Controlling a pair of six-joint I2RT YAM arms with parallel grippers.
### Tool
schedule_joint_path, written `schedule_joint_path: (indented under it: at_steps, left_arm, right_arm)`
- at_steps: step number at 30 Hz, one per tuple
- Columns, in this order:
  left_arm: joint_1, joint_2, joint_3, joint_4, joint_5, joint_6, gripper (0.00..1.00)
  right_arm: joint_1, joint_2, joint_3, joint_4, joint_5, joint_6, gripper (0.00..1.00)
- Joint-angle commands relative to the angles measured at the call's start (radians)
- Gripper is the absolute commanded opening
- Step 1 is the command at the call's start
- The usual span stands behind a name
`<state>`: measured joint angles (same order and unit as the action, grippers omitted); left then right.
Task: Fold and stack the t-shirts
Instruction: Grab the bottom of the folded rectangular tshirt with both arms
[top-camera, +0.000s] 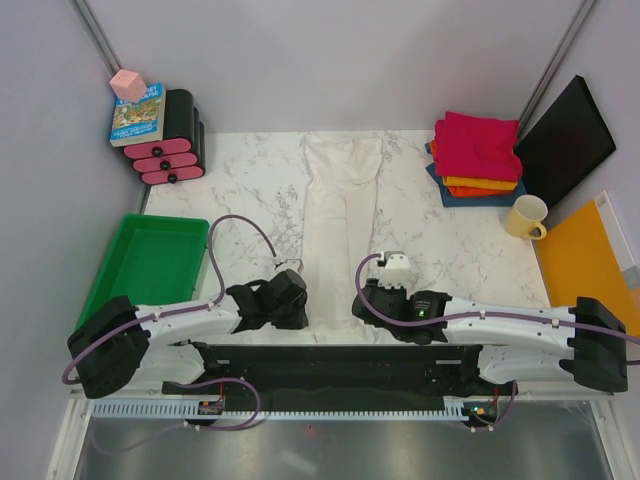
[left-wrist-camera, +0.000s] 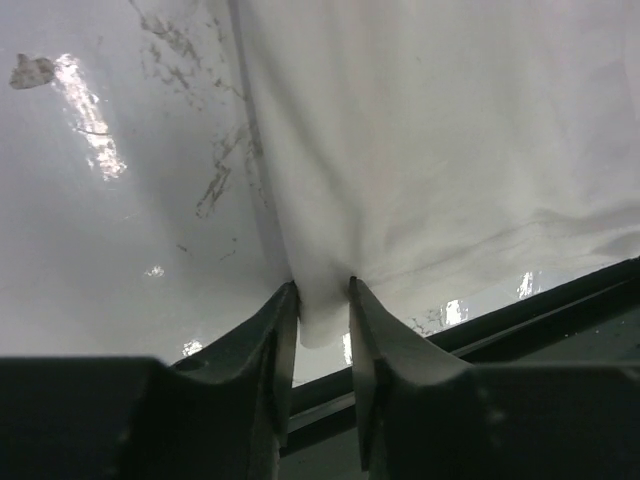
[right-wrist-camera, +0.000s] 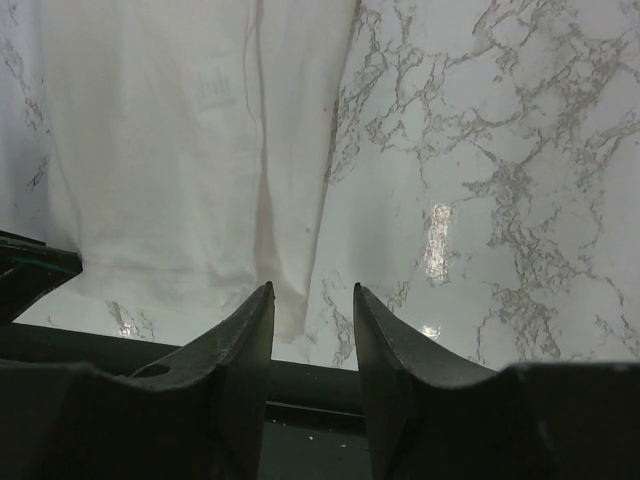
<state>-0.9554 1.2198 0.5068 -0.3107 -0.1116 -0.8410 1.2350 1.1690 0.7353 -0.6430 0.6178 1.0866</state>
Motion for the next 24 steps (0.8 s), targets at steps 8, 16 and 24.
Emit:
schedule_joint_path:
  at_steps: [8, 16, 24]
  left_arm:
    - [-0.031, 0.014, -0.060, -0.018, 0.004, -0.046, 0.02]
    - [-0.029, 0.004, -0.060, -0.031, -0.005, -0.047, 0.02]
    - [-0.031, -0.014, -0.054, -0.056, -0.008, -0.044, 0.02]
  right_arm:
    - [0.052, 0.009, -0.022, 0.034, 0.005, 0.082, 0.45]
    - [0.168, 0.147, -0.024, 0.131, -0.027, 0.153, 0.50]
    - [0.175, 0.218, 0.029, 0.128, 0.062, 0.153, 0.51]
